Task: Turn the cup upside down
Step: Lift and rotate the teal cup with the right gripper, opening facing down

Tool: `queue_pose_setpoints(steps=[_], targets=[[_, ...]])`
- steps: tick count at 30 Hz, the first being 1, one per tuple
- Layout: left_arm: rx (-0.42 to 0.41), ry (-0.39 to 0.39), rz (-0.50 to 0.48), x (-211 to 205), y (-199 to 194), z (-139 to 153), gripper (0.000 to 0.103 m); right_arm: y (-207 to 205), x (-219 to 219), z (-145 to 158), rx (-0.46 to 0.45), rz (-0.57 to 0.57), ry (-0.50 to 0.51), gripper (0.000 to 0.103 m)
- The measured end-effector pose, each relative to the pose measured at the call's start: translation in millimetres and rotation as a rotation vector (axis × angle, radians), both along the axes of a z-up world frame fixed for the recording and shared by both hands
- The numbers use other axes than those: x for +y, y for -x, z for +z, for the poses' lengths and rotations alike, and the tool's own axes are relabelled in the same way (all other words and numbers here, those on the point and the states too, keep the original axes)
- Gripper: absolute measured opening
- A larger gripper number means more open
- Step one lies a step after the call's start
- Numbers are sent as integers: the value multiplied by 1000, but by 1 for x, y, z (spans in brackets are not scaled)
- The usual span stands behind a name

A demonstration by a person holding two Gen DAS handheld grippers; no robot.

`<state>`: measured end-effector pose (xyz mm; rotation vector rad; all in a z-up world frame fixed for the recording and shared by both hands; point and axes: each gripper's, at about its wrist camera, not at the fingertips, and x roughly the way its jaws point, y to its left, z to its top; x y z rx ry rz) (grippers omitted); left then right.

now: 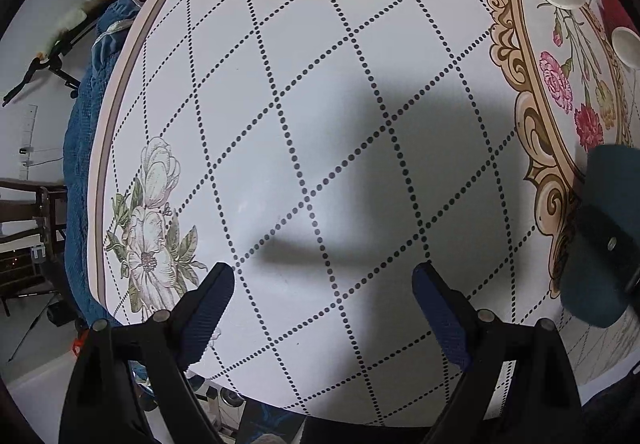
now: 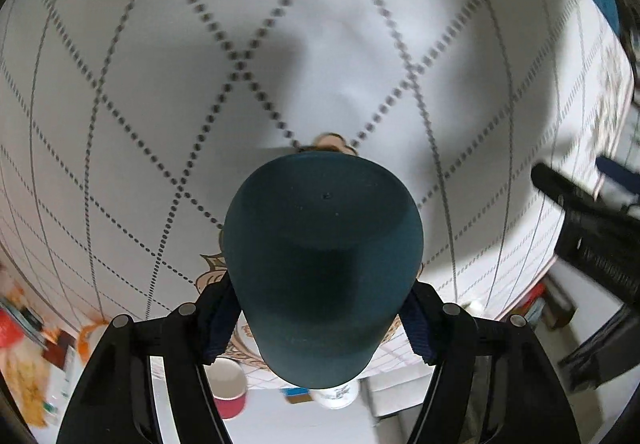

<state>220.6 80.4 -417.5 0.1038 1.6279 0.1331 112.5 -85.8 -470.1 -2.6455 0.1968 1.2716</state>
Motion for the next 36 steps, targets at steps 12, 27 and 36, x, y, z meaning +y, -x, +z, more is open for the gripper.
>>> queue_pose_setpoints(steps=[12, 27, 36], targets=[[-18, -10, -28, 7, 7, 8, 91, -48, 55, 18, 18, -642, -51, 72], [-20, -6, -90, -27, 10, 11, 91, -129, 44, 8, 101, -1616, -50, 72], [-21, 8, -102, -51, 11, 16, 91, -187, 23, 7, 184, -2114, -53, 72]])
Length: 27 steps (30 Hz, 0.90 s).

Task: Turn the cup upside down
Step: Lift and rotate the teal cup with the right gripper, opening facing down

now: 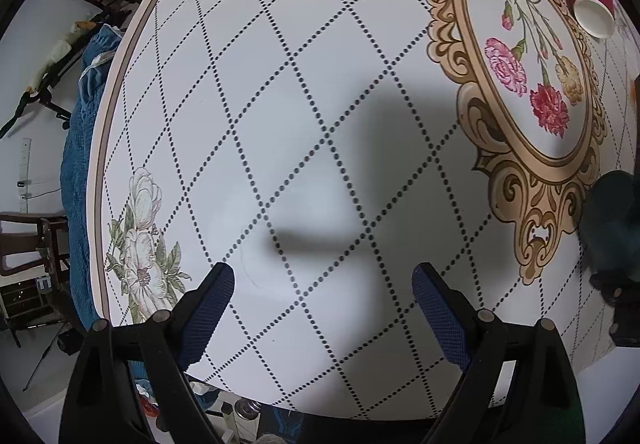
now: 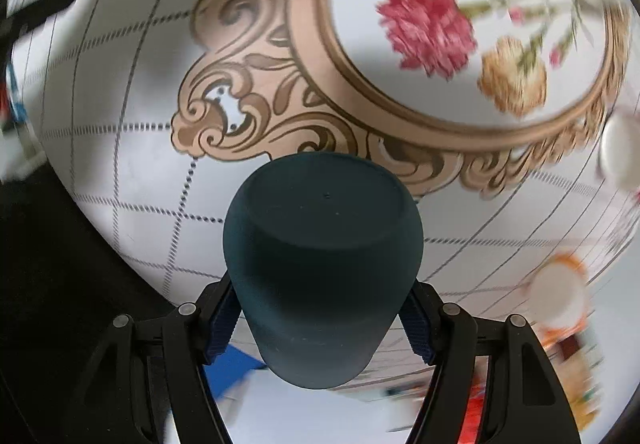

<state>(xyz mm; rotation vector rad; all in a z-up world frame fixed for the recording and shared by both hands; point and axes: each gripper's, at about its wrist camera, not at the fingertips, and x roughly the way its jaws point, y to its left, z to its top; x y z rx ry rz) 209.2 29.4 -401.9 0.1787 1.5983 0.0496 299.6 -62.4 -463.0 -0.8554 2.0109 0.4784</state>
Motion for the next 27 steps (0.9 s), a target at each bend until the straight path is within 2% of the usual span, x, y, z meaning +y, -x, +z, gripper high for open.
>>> queue_pose_setpoints(steps=[3, 11, 16, 19, 20, 27], targets=[[2, 7, -1, -9, 1, 0, 91, -15, -8, -2, 4, -123, -15, 72], [20, 58, 11, -35, 0, -3, 91, -56, -46, 2, 6, -346, -55, 72], [24, 55, 0, -53, 2, -8, 91, -71, -66, 6, 7, -415, -46, 73], [28, 50, -6, -60, 2, -11, 91, -85, -78, 13, -14, -430, -49, 83], [29, 49, -9, -61, 1, -12, 91, -100, -87, 7, -18, -435, -54, 83], [21, 41, -28, -67, 6, -5, 91, -124, -86, 16, -67, -416, -47, 80]])
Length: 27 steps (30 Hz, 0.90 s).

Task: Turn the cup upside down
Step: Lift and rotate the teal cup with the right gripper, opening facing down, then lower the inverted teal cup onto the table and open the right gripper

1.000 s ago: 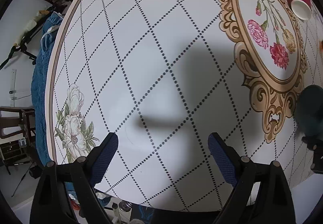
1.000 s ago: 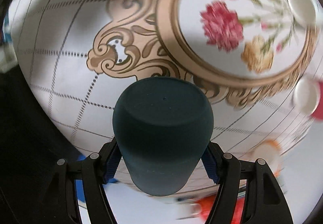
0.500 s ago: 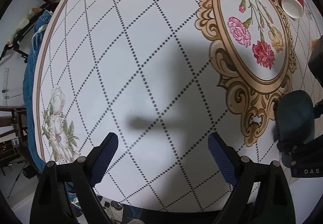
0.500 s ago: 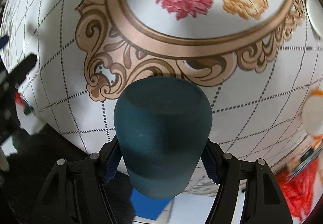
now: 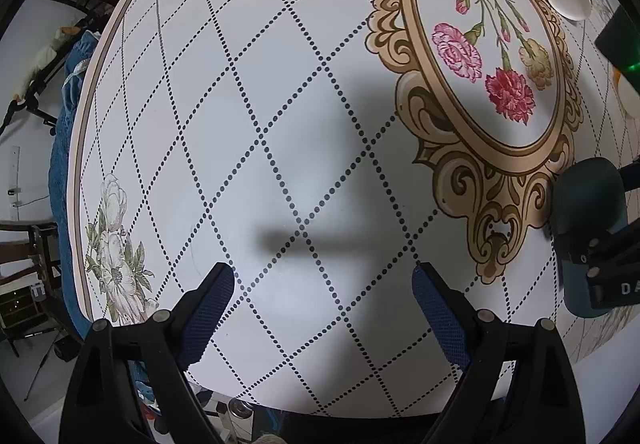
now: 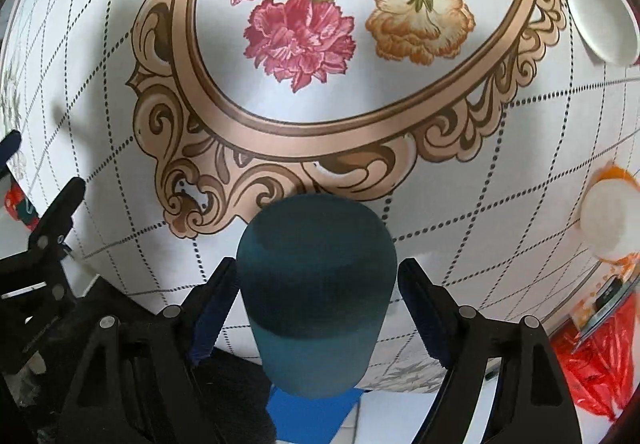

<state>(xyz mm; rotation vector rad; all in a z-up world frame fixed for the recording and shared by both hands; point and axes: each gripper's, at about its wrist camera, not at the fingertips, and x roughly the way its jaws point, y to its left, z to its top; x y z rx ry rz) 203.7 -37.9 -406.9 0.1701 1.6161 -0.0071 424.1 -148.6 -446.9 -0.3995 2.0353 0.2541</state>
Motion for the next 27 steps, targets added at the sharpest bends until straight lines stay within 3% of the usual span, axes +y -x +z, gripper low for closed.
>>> queue_pose_setpoints(steps=[1, 2, 5, 10, 16, 20, 24, 27], targets=[[-2, 0, 0, -1, 1, 1, 91, -2, -1, 0, -5, 7, 4, 73], [-3, -1, 2, -2, 0, 2, 91, -4, -1, -1, -6, 1, -1, 71], [-7, -2, 7, -3, 0, 5, 91, 11, 0, 2, -35, 4, -7, 71], [-10, 1, 26, 1, -2, 10, 91, 33, -5, 48, -130, -40, -46, 71], [-18, 7, 49, 11, -9, 18, 91, 41, -19, 103, -387, -126, -112, 71], [-30, 2, 66, 24, -18, 25, 91, 47, -29, 132, -651, -250, -178, 71], [-35, 1, 80, 31, -27, 29, 91, 58, -34, 149, -890, -313, -206, 71], [-44, -12, 59, 38, -31, 31, 91, 64, -13, 143, -984, -321, -197, 71]])
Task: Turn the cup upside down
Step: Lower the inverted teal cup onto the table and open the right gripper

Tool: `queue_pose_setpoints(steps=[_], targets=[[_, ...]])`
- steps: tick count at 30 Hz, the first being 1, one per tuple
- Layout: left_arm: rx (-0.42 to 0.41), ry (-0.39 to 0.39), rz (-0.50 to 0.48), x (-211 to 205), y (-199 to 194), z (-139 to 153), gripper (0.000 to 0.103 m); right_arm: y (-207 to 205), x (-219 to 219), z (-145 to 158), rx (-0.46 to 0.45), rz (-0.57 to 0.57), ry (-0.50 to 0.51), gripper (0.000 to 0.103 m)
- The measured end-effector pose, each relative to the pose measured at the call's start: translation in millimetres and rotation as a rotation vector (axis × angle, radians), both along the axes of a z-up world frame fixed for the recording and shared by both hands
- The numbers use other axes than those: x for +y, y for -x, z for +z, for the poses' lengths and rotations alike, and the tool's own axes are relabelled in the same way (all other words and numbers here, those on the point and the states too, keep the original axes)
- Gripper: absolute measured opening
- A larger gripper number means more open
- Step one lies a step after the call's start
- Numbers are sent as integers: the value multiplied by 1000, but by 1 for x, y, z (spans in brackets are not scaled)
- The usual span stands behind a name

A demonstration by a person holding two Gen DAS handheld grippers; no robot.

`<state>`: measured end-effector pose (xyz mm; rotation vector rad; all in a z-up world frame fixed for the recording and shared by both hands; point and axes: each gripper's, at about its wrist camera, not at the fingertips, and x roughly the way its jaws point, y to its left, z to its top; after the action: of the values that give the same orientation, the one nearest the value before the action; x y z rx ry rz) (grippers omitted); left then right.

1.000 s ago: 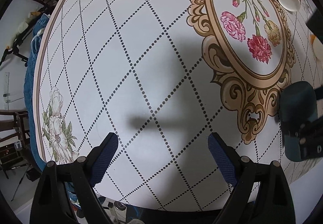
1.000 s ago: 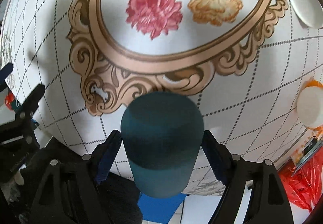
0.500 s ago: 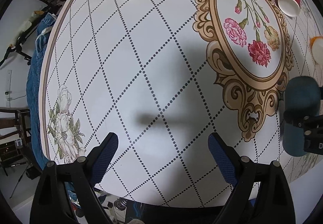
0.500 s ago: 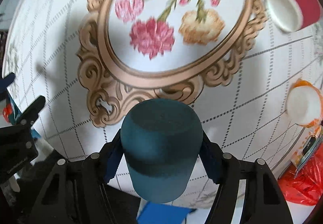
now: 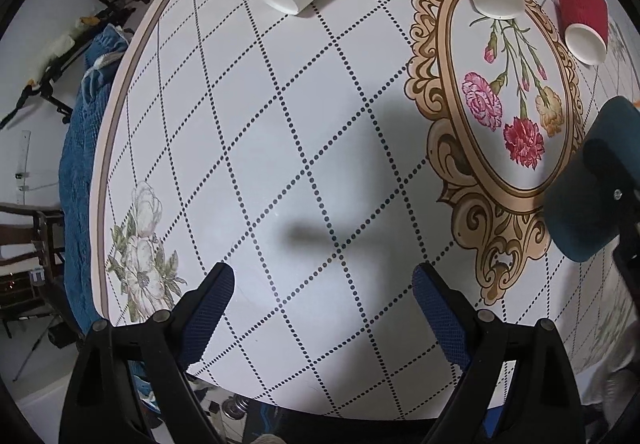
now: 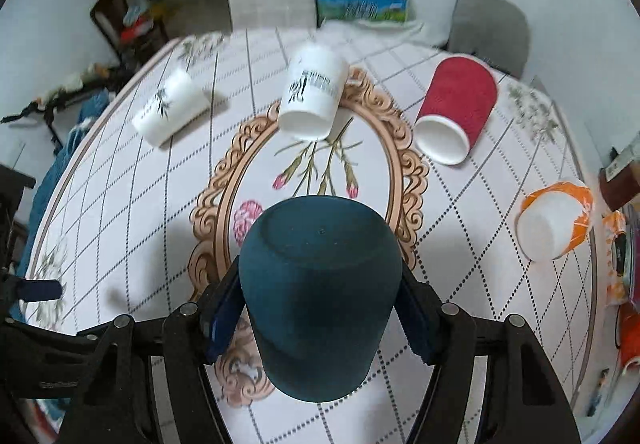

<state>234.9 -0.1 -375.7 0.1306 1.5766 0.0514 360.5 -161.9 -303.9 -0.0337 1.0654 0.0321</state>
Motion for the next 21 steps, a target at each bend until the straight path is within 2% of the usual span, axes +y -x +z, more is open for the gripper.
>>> queue_pose_setpoints(steps=[2, 7, 8, 13, 16, 19, 21], targets=[[-4, -4, -14, -3, 1, 1, 91, 13, -3, 3, -11, -19, -4, 71], [-13, -11, -42, -17, 6, 8, 91, 25, -5, -16, -23, -21, -6, 71], [-14, -11, -44, -18, 9, 5, 91, 24, 0, -24, -22, -23, -6, 71], [-30, -10, -63, -18, 14, 9, 91, 25, 0, -26, 9, -40, -23, 72], [-52, -9, -80, -18, 15, 16, 91, 25, 1, -26, 25, -56, -19, 84], [-88, -11, -105, -21, 18, 28, 91, 29, 0, -17, 31, -74, -29, 86], [-111, -10, -118, -21, 20, 37, 91, 33, -1, -8, 50, -99, -33, 94]])
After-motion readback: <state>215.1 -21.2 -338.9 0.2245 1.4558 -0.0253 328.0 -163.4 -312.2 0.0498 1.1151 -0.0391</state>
